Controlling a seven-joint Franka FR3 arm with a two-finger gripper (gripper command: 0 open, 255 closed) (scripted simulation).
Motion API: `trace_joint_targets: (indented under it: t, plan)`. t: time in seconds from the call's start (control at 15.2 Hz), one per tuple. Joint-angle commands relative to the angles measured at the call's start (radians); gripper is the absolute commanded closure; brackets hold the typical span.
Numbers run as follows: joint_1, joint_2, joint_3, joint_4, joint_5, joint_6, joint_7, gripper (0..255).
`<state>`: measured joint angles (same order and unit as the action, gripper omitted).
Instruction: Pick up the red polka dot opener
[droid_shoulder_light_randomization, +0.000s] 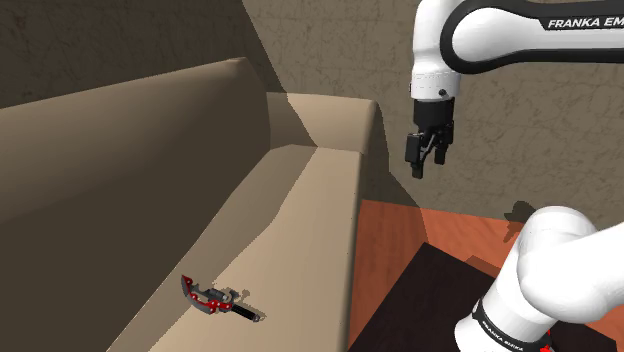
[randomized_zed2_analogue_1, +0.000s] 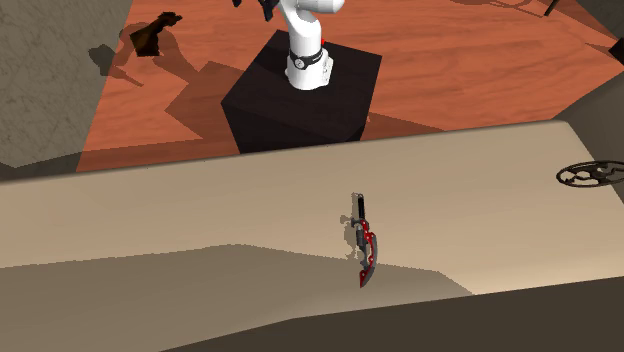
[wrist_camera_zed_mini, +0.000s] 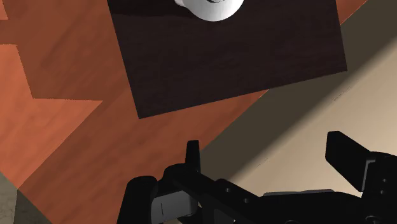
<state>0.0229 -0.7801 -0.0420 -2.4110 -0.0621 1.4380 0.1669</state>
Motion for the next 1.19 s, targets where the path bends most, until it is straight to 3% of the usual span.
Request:
trace_joint_targets:
  t: [0.0,0.53,1.12]
  plan:
    - [0.0,0.0,0.0,0.0,0.0,0.0,0.0,0]
    - [0.057,0.19,0.098,-0.011,0.091,0.211,0.107,0]
    - [0.108,0.47,0.199,0.076,0.142,0.422,0.216,0]
